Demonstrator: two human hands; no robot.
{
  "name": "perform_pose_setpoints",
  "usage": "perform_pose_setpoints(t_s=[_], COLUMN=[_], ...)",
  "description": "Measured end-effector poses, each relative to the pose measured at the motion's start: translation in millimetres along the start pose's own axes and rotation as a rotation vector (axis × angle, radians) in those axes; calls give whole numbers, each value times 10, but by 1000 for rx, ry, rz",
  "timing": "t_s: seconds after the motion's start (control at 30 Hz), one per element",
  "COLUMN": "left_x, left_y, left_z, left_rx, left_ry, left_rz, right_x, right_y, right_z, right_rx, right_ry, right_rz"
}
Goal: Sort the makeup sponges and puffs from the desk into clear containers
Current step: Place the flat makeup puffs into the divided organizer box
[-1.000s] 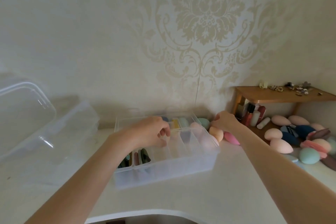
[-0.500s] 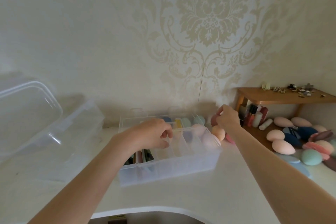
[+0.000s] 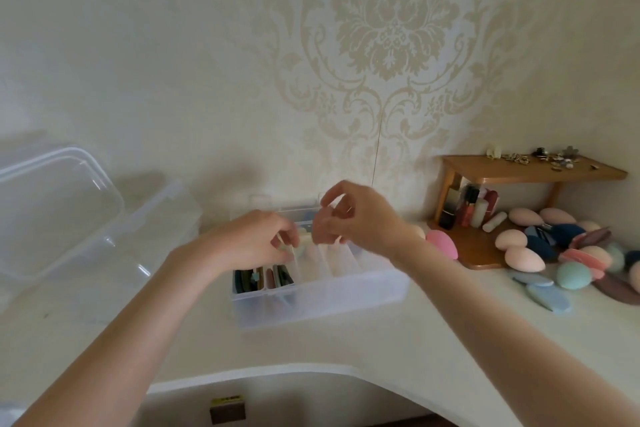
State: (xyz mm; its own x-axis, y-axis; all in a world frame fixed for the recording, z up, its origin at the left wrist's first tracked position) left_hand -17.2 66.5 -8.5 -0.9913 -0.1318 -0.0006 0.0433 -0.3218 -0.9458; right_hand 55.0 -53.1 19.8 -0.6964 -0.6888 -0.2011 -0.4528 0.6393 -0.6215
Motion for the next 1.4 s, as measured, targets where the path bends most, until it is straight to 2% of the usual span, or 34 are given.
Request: perform_pose_setpoints(t_s=[0.3, 0.43, 0.53, 0.63, 0.7, 0.8, 0.87, 0.93, 1.1, 1.23, 1.3, 1.4], left_x=[137, 87, 1, -151, -267, -407, -475, -518, -559, -563, -555, -464], left_y=[141, 49, -9, 97, 205, 348, 444, 538, 685, 712, 691, 522], left_z=[-68, -6, 239, 570, 778, 1050, 1165, 1197, 1141, 1154, 1173, 1126], left_rx=[-72, -56, -33, 0, 18, 15, 7, -1, -95, -120, -101, -72], left_ry=[-35, -39, 53, 145, 204, 263, 289, 297, 280, 281, 287, 289], left_rz=[-54, 22, 106, 100, 88, 79, 68, 46, 42, 69, 78, 109], right_x=[152, 161, 154, 198, 307, 594, 797, 918, 938, 861, 787, 661], right_y=[658, 430, 14, -538, -938, -1386, -1501, -1525, -1465, -1508, -1501, -1375], right_z=[97, 69, 159, 459, 795, 1410, 1772, 2016, 2155, 1872, 1621, 1108], right_rx=[522, 362, 357, 446, 654, 868, 880, 799, 776, 973, 915, 662], right_ry=[-147, -104, -28, 100, 267, 576, 748, 805, 679, 572, 484, 294], right_rz=[-69, -4, 101, 238, 330, 292, 235, 275, 389, 417, 428, 477])
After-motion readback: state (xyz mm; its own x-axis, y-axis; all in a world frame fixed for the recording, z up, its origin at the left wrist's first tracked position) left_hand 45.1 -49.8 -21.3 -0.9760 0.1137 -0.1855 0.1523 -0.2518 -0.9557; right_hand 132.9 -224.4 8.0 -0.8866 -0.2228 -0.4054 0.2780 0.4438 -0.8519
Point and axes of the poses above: each hand's wrist, its own x-axis away from the middle knuckle, its own y-axis out of the palm, z = x × y, the point moved 6 cm from there along -x, towards the middle knuckle, and after that the axes turned 3 degrees about y, right-handed, at the moved point
